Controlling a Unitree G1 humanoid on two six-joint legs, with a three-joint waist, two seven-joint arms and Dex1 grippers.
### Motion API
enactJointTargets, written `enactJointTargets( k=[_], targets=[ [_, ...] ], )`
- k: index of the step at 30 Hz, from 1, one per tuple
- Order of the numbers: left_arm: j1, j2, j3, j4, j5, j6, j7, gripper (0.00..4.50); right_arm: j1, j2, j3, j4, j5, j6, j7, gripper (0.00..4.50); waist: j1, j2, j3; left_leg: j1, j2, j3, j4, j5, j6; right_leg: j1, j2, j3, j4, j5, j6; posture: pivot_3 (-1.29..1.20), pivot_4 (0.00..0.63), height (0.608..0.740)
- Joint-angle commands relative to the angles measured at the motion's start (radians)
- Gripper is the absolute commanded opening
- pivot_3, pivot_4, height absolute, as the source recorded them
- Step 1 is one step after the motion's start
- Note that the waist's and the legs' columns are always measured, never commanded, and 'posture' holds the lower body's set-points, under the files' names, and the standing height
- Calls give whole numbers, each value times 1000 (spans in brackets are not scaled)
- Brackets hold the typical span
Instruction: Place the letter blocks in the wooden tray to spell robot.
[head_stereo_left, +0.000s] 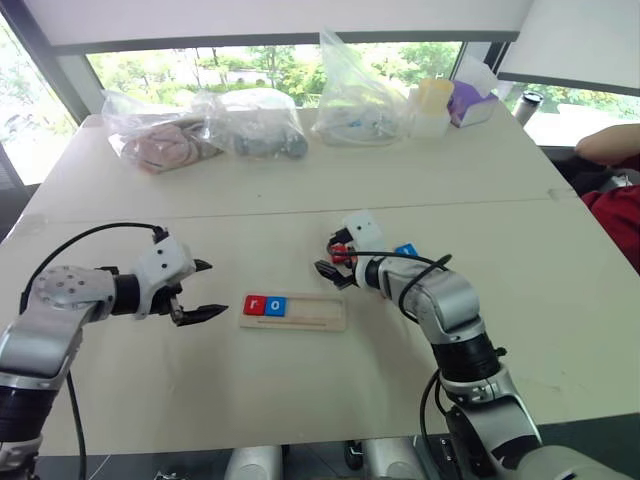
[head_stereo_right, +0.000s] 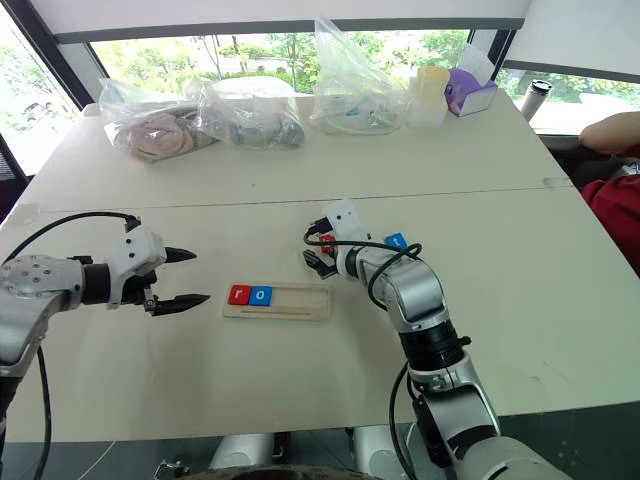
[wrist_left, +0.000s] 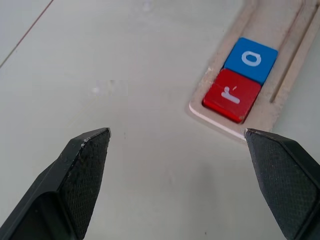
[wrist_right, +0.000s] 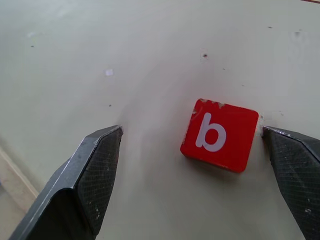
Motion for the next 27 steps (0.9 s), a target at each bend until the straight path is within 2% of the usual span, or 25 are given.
enactJointTargets(
  k=[1,5,11,18,20,22,27],
  targets=[
    [-20,-9,-9,-15,-4,-1,22,4500,21,12,34,-20,-49,-13,-49,3064,-2,0,0,0,0,0,0,0,0,0,0,0,0,0,1,0,150,740],
    [-37,-17,-34,1,9,-18,31,4500,7,34,26,-5,-70,-23,-76,1099,-3,0,0,0,0,0,0,0,0,0,0,0,0,1,1,0,150,740],
    [-87,-46,-83,34,17,-42,31,4500,-15,42,-28,-42,-79,-40,-106,1106,-5,0,0,0,0,0,0,0,0,-1,1,0,0,1,1,0,150,740],
    [-148,-69,-114,-11,-40,-6,-9,4500,83,-93,-242,-512,-60,298,-103,1106,4,0,0,-3,-1,0,0,0,0,-2,-1,0,-1,0,3,0,150,740],
    [-156,-69,-129,-19,-40,-3,-16,4500,126,-52,-328,-634,-86,445,-132,1106,3,0,0,-3,-1,-1,-1,0,0,-1,-1,0,-1,-1,3,0,150,740],
    [-170,-77,-142,-5,-35,-7,-24,4500,221,22,-366,-733,-106,505,-172,1106,-1,0,0,-2,-1,0,-1,0,1,-1,0,0,-1,-1,3,0,150,740],
    [-219,-104,-188,56,-13,-36,-44,4500,376,154,-342,-804,-107,511,-218,1106,-9,0,0,0,1,-1,-2,0,1,-2,3,1,1,-1,2,0,150,740]
  ],
)
